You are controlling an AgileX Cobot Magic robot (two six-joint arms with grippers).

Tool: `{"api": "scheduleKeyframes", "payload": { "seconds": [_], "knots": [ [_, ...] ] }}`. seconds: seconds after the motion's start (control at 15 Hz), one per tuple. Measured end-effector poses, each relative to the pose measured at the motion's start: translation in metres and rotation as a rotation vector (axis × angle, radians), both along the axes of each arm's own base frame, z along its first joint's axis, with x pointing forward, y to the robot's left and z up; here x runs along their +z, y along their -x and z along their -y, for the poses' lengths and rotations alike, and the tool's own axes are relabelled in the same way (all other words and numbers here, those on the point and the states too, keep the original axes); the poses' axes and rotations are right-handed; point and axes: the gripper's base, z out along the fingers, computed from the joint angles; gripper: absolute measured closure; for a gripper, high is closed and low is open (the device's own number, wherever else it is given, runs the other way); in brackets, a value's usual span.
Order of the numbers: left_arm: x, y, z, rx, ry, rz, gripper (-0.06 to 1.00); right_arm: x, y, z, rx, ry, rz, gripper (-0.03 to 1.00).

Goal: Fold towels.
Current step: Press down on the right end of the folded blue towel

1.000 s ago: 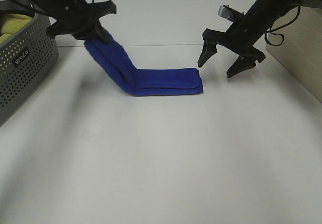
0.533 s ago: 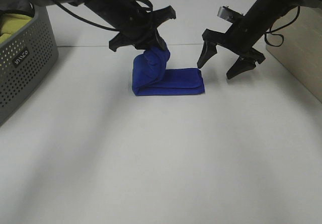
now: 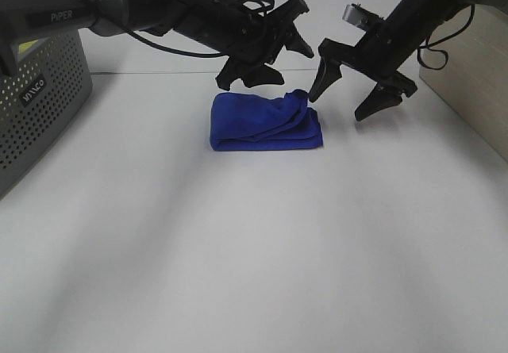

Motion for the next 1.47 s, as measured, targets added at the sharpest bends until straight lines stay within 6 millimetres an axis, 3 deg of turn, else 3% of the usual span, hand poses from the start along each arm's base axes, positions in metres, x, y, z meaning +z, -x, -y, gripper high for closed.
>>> {"api": "scheduleKeyframes", "payload": {
  "seconds": [0.13,0.33,0.4,0.47,0.67,0.87,1.07,1.47],
  "knots": [
    [0.007,-0.001,-0.001,-0.022,0.012,0.045,0.33,0.024,0.002,0.000,-0.001,-0.004,0.047,0.12],
    [0.036,-0.006,-0.017,-0.064,-0.014,0.163,0.33,0.067,0.008,-0.001,-0.005,-0.034,0.129,0.12],
    [0.061,-0.015,-0.045,-0.042,-0.028,0.224,0.33,0.080,0.010,-0.011,-0.014,-0.175,0.136,0.12],
    [0.072,-0.019,-0.061,-0.015,-0.030,0.248,0.33,0.078,0.010,-0.018,0.002,-0.281,0.126,0.12],
    [0.102,-0.029,-0.106,0.066,-0.040,0.306,0.33,0.044,0.009,-0.037,0.054,-0.567,0.064,0.12],
    [0.111,-0.031,-0.122,0.083,-0.052,0.317,0.33,0.004,0.004,-0.043,0.046,-0.711,0.014,0.12],
    [0.109,-0.031,-0.122,0.070,-0.076,0.319,0.33,-0.033,0.004,-0.041,0.044,-0.668,-0.048,0.12],
    [0.107,-0.029,-0.122,0.048,-0.091,0.308,0.33,-0.051,0.007,-0.016,0.095,-0.477,-0.067,0.12]
  ]
}}
